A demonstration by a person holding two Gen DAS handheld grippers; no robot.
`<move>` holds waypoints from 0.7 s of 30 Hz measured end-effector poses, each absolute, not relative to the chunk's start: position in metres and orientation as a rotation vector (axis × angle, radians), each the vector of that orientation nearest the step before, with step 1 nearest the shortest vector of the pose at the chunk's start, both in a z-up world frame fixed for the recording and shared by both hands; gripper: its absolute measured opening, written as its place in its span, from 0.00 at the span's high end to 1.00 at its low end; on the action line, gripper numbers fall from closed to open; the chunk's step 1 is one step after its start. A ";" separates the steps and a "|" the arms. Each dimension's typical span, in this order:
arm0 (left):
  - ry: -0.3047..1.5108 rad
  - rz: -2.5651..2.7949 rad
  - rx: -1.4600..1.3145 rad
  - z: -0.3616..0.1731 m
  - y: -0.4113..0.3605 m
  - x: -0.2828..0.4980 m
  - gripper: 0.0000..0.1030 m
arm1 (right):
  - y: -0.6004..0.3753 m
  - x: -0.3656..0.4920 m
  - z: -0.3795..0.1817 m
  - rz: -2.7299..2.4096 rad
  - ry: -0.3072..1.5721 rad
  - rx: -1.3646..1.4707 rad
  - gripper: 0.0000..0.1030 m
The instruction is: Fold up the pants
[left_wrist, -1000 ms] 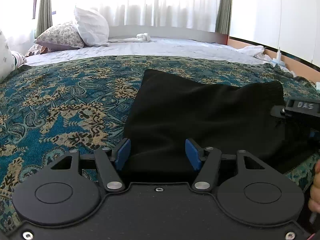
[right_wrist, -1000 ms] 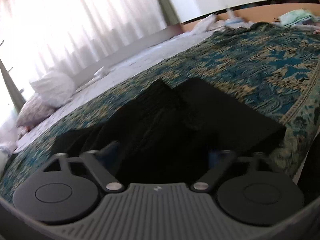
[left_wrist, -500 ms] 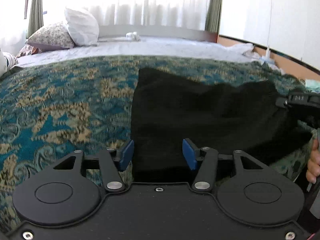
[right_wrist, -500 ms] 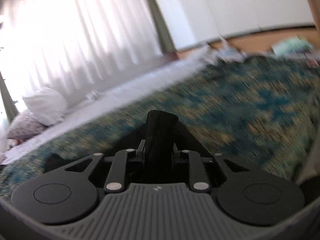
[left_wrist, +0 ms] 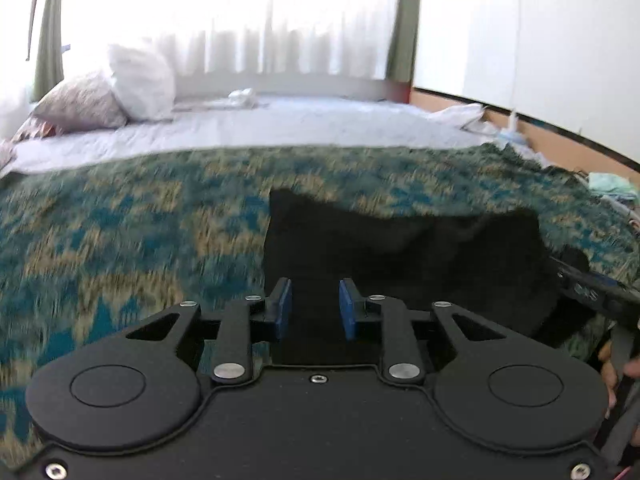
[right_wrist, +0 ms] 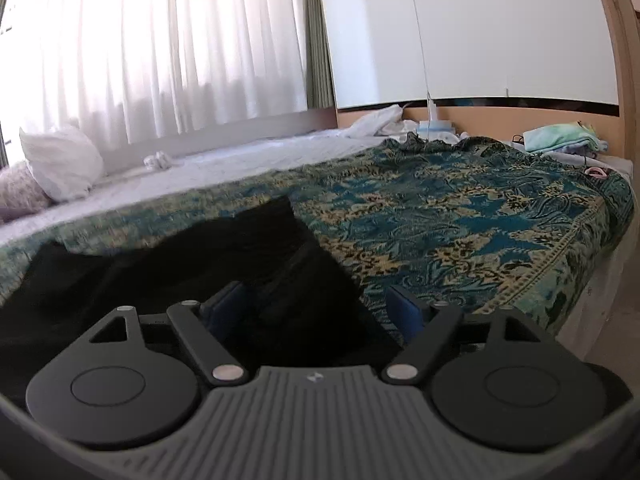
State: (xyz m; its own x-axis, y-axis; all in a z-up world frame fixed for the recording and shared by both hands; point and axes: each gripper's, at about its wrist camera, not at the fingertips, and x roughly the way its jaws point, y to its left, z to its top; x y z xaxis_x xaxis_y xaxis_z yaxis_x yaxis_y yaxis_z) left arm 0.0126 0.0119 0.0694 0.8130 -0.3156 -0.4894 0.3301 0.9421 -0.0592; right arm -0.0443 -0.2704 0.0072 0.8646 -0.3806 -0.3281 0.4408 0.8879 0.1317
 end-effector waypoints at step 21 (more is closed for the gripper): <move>0.638 -0.297 0.114 0.018 -0.060 0.142 0.75 | -0.239 0.067 0.014 -0.235 0.567 -0.160 0.60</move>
